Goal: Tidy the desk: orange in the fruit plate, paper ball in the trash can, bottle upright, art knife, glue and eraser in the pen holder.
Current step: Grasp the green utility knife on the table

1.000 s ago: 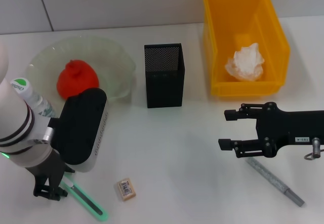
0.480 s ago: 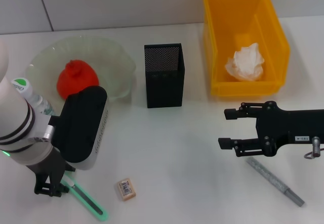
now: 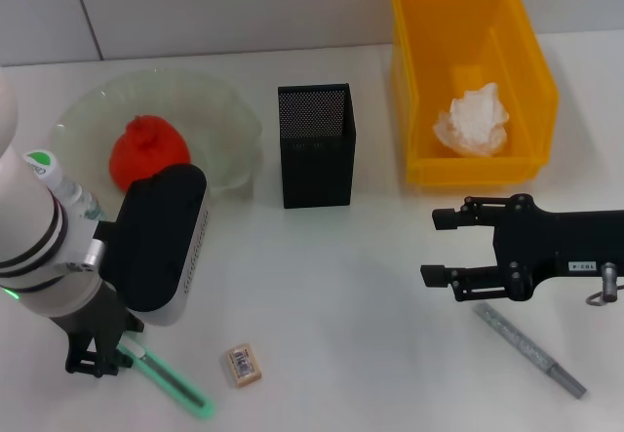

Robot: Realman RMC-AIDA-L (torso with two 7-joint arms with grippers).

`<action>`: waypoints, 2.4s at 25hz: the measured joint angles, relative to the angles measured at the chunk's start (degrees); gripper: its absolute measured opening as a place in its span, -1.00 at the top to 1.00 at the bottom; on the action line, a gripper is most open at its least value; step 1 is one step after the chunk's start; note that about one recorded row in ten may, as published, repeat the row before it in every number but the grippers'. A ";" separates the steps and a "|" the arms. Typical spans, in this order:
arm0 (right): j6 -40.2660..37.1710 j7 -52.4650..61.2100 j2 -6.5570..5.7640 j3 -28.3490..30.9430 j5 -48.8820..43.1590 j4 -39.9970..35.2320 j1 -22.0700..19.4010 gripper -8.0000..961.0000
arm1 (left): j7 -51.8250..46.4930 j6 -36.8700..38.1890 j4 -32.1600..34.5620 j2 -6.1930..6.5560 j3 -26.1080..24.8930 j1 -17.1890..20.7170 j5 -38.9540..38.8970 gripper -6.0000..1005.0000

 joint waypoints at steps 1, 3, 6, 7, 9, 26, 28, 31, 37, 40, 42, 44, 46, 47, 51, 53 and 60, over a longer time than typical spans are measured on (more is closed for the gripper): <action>0.00 0.00 0.00 0.01 0.00 0.00 0.00 -0.59 | -0.01 0.03 -0.12 0.00 -0.02 -0.11 0.00 0.23; 0.00 0.00 0.00 0.02 0.00 0.00 0.00 -0.59 | -0.06 0.03 -0.64 0.00 -0.06 -0.37 0.00 0.27; 0.00 0.00 0.00 0.10 0.00 0.00 0.00 -0.59 | -0.53 -0.03 -1.28 0.00 -0.11 -0.88 0.00 0.34; 0.00 0.00 0.00 0.15 0.00 0.01 0.01 -0.59 | -0.67 -0.03 -1.38 0.00 -0.11 -1.00 0.00 0.37; -0.01 0.00 0.00 0.17 0.00 0.01 0.04 -0.59 | -0.71 -0.03 -1.38 0.00 -0.11 -1.04 -0.01 0.39; 0.00 0.00 0.00 0.31 0.00 0.01 0.35 -0.59 | -0.75 0.24 -2.72 0.00 -1.20 -2.14 -0.01 0.61; 0.00 0.00 0.00 0.34 0.00 0.01 0.35 -0.59 | -0.75 0.34 -2.77 0.00 -1.44 -2.27 -0.02 0.63; 0.00 0.00 0.00 0.36 0.00 0.01 0.35 -0.59 | -0.75 0.45 -2.80 0.00 -1.54 -2.36 -0.06 0.67; 0.00 0.00 0.00 0.37 0.00 0.01 0.35 -0.59 | -1.07 0.40 -4.05 -0.06 -1.56 -2.68 -0.10 0.89; 0.00 0.00 0.00 0.34 0.00 0.01 0.35 -0.59 | -1.25 0.37 -4.17 -0.06 -1.57 -2.70 -0.21 0.95; 0.00 0.00 0.00 0.30 0.00 0.01 0.28 -0.59 | -1.29 0.35 -4.18 -0.05 -1.57 -2.71 -0.29 0.95; 0.00 0.00 0.00 0.29 0.00 0.01 0.25 -0.59 | -1.32 0.35 -4.14 -0.07 -1.60 -2.69 -0.33 0.96; 0.00 0.00 0.00 0.28 0.00 0.01 0.19 -0.59 | -1.34 0.36 -4.02 -0.09 -1.60 -2.67 -0.35 0.96; 0.00 -0.01 0.00 0.23 0.00 0.01 0.10 -0.59 | -1.34 0.38 -3.93 -0.09 -1.60 -2.65 -0.36 0.96; 0.00 0.00 0.00 0.19 0.00 0.01 0.00 -0.59 | -1.39 0.55 -3.72 -0.10 -1.59 -2.63 -0.38 0.96; 0.00 0.00 0.00 0.23 0.00 0.01 -0.02 -0.59 | -1.41 0.63 -3.69 -0.10 -1.59 -2.63 -0.35 0.97; 0.00 0.00 0.00 0.30 0.00 0.04 0.04 -0.59 | -1.54 0.85 -2.34 -0.09 -1.76 -2.32 -0.17 0.96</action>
